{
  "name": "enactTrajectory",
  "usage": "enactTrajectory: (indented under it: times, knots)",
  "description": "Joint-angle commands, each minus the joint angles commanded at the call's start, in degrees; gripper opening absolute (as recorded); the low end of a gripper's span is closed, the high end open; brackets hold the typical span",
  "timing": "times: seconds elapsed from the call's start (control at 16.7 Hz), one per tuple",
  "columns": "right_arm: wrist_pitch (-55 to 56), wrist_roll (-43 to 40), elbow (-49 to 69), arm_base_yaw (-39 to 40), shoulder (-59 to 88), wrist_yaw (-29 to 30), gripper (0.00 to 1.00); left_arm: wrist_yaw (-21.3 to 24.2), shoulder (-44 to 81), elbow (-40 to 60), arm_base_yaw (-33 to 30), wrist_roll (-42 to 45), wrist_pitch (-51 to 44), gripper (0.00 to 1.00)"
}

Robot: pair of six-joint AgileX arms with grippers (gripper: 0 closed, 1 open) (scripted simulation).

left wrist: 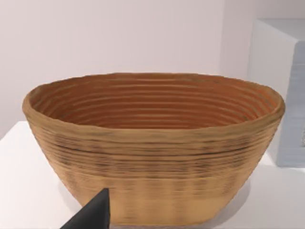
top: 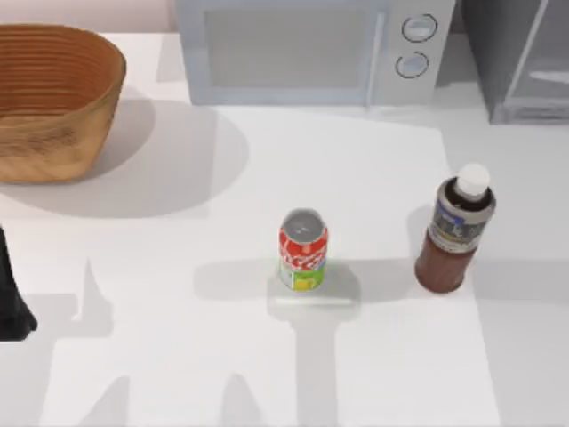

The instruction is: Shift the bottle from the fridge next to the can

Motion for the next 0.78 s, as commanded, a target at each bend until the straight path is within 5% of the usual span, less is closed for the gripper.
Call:
enactTrajectory:
  times: [0.78]
  knots:
    - [50.4,62.1,-1.3,36.9,1.0,8.9,1.0,0.0,0.0,0.0,0.0,0.0,0.0,1.0]
